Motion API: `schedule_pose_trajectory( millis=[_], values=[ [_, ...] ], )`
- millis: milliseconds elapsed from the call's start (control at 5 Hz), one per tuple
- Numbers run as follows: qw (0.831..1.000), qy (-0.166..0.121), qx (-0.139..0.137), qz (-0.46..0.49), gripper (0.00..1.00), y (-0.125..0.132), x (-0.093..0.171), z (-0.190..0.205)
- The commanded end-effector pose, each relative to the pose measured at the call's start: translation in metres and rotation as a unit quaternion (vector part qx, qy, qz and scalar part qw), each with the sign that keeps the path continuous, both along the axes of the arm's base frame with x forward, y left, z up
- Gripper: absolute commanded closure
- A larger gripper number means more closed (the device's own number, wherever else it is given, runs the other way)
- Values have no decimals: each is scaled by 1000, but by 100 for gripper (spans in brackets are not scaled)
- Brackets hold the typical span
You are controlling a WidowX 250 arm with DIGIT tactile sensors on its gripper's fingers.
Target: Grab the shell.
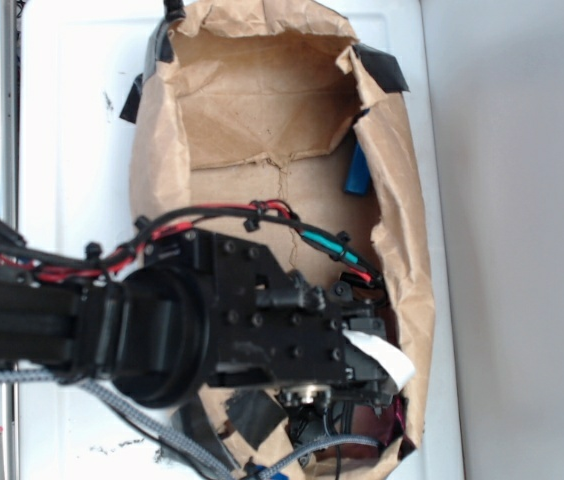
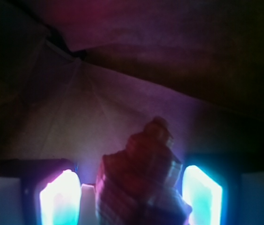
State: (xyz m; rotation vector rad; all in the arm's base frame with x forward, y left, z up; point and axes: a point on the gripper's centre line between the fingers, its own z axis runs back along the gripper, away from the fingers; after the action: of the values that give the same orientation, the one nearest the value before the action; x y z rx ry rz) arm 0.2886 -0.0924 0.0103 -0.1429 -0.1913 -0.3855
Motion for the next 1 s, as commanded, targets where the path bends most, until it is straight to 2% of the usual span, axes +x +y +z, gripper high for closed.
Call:
schedule_pose_trajectory(
  millis=[0, 200, 400, 600, 800],
  values=[
    [995, -11, -88, 52, 100, 39, -5, 60],
    [989, -28, -119, 83, 100, 64, -8, 89],
    [985, -36, -117, 120, 100, 80, -11, 110],
    [981, -44, -87, 167, 100, 91, -13, 120],
    [975, -39, -60, 211, 100, 102, -13, 129]
  ],
)
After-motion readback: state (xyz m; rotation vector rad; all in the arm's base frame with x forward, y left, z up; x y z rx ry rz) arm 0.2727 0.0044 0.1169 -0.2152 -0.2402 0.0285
